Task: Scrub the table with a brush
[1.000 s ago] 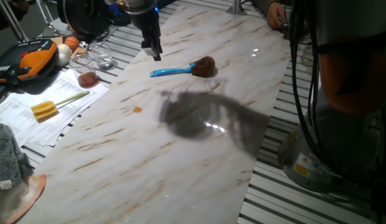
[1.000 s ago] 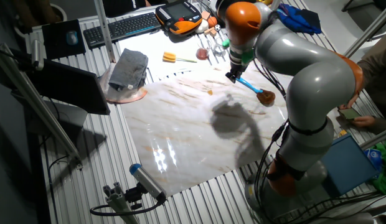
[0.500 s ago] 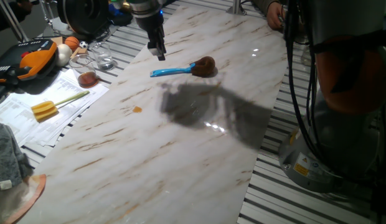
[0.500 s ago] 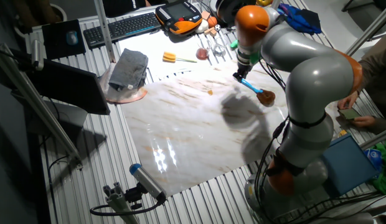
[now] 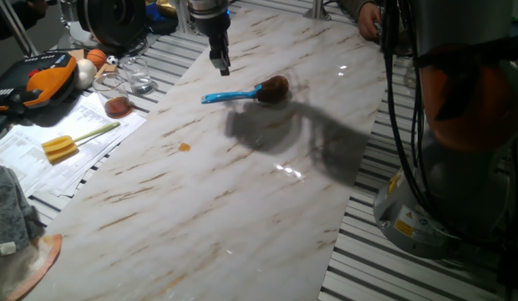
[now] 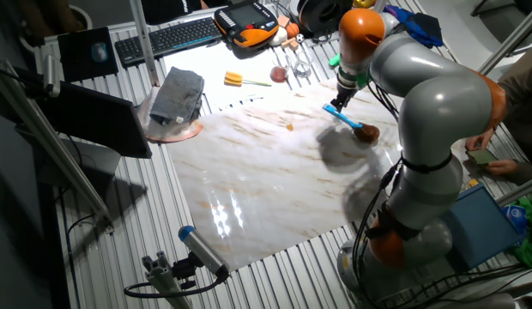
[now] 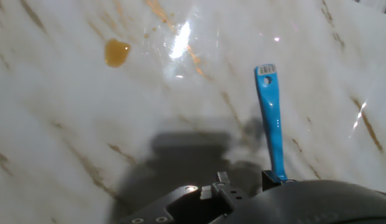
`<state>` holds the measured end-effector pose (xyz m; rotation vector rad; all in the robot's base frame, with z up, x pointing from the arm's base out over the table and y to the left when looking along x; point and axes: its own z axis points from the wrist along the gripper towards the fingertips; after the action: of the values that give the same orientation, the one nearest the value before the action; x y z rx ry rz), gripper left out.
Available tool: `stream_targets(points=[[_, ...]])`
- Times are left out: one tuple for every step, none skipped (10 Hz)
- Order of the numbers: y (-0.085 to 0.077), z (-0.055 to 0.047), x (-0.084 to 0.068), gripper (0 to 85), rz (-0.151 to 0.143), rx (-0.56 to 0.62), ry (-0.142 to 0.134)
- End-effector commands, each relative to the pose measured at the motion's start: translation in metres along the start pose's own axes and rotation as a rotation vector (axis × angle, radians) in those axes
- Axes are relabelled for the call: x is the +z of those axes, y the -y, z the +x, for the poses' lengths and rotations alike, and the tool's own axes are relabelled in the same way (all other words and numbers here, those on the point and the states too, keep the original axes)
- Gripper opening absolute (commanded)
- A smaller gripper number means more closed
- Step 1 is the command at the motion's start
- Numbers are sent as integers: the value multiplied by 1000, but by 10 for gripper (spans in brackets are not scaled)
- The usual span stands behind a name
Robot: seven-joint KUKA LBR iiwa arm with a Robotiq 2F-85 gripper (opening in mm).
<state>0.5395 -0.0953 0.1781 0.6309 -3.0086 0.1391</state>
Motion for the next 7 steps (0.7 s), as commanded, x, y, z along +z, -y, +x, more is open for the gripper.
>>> stream_targets(points=[[-3,-3,-2,340,-49,9,-15],[-15,-10,-7,340,-90,9,-34],[-38,-17,-16,340,-83,12,-44],[-70,-19,-31,170,-60,43,-57],[-100,-16,-43,170,-16,74,-67],[-111,-13,-46,170,-15,97,-63],[-111,-13,-46,340,-12,105,-65]])
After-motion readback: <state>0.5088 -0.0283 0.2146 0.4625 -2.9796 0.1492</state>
